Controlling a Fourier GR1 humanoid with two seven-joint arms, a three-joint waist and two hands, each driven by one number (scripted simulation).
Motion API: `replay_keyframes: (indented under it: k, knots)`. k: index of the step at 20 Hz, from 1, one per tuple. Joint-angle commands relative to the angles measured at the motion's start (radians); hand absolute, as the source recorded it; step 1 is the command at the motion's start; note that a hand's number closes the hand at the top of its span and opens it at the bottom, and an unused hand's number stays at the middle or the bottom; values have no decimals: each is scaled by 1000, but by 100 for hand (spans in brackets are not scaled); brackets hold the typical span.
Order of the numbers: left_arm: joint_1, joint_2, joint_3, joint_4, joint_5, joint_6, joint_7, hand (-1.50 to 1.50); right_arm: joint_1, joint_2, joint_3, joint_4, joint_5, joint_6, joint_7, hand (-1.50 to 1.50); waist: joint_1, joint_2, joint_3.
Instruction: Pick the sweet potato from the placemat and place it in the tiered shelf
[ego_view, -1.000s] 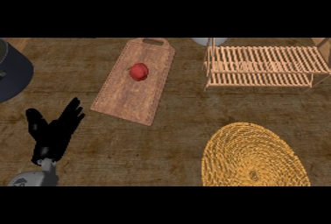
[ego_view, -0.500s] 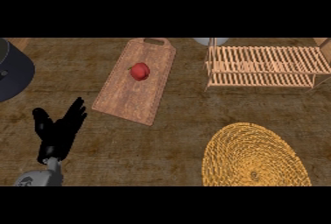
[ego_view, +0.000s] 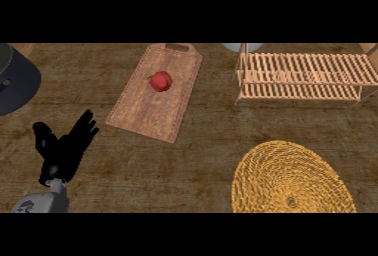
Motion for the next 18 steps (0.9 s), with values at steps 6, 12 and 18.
replay_keyframes:
  k: [6,12,18]
  knots:
    - [-13,-10,-2,51,-7,-3,57,0,-56,-19,-4,221,27,-89,-193,150,-7,6,-8]
    - [55,-15,14,59,4,-40,-23,0,-83,-21,2,279,35,-99,-231,150,-5,5,-8]
    - [35,-46,-5,52,-11,-10,6,0,-92,-2,-78,289,-11,-160,-153,150,-15,2,-8]
